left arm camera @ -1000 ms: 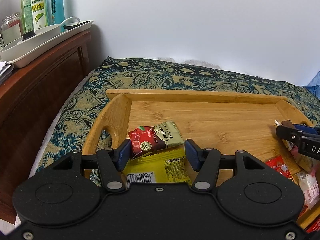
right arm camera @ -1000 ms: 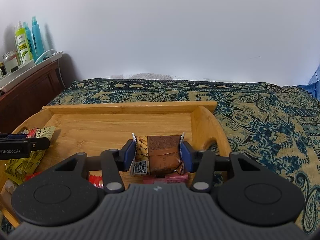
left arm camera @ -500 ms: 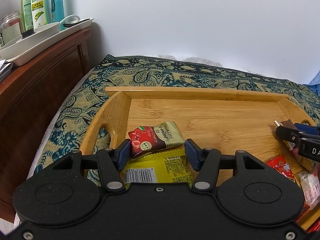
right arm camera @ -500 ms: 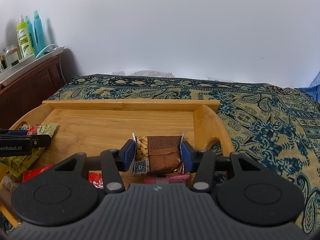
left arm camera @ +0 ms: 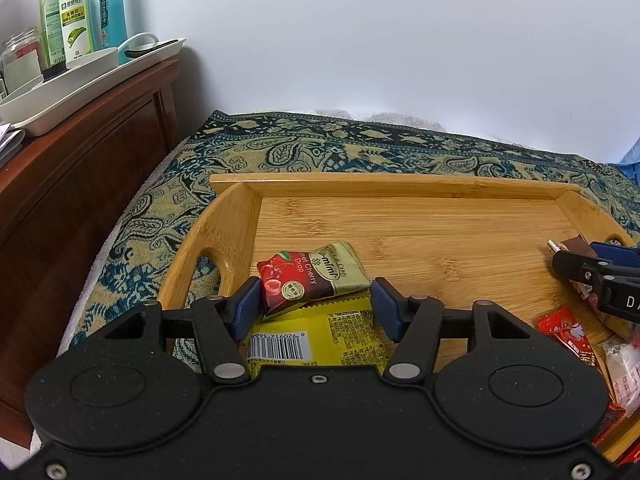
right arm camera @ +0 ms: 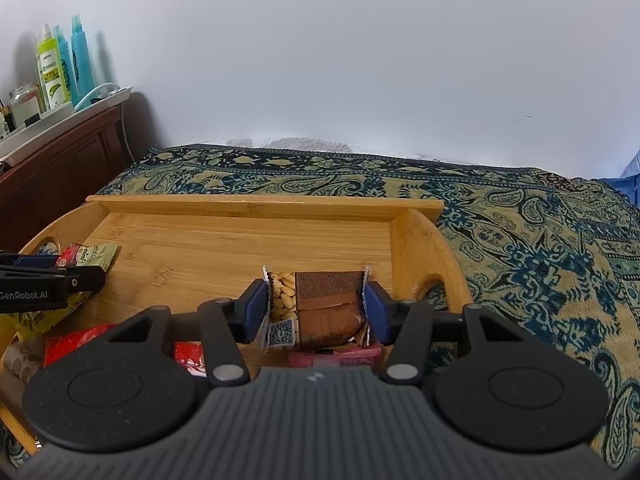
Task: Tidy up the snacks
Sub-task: 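Carry both packets onto the tray and open both tools to release them, then move both tools back over the red packets beside the tray, then grasp the red printed wafer packet with the left tool while the right tool grasps the red bar, then carry both held packets over the tray and open both tools to release them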
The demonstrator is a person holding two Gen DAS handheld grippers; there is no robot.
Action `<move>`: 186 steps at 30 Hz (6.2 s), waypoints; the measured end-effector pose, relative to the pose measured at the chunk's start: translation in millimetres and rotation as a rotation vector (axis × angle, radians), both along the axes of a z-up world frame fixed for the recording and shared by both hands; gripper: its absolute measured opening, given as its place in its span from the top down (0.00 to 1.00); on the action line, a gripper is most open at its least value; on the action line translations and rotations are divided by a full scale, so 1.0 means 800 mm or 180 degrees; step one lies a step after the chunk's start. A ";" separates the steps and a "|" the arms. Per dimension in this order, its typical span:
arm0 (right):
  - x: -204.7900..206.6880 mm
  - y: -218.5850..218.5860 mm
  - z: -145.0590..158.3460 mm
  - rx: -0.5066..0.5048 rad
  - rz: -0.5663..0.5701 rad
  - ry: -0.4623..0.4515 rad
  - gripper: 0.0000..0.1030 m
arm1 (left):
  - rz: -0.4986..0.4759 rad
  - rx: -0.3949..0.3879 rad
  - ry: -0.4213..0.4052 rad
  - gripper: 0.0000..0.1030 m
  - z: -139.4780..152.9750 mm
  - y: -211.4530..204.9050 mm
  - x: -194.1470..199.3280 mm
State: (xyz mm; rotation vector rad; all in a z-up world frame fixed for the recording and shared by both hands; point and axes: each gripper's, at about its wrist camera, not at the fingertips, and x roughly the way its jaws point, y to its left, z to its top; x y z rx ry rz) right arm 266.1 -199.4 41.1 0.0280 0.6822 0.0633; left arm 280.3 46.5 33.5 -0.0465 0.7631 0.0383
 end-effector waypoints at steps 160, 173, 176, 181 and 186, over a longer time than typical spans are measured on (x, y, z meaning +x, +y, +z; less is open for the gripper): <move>-0.009 -0.008 0.066 0.0266 0.0045 -0.0446 0.35 | 0.0069 -0.0422 -0.0349 0.67 0.068 -0.002 0.012; 0.068 0.006 0.019 -0.0070 0.0130 0.0120 0.35 | 0.0125 -0.0416 -0.0045 0.67 0.026 -0.002 0.054; 0.074 0.006 0.013 -0.0070 0.0119 0.0167 0.35 | 0.0117 -0.0401 -0.0023 0.67 0.023 -0.003 0.056; 0.078 0.006 0.010 -0.0094 0.0111 0.0199 0.35 | 0.0123 -0.0369 0.0004 0.67 0.019 -0.005 0.059; 0.081 0.008 0.009 -0.0125 0.0121 0.0212 0.34 | 0.0148 -0.0312 0.0045 0.67 0.011 -0.007 0.064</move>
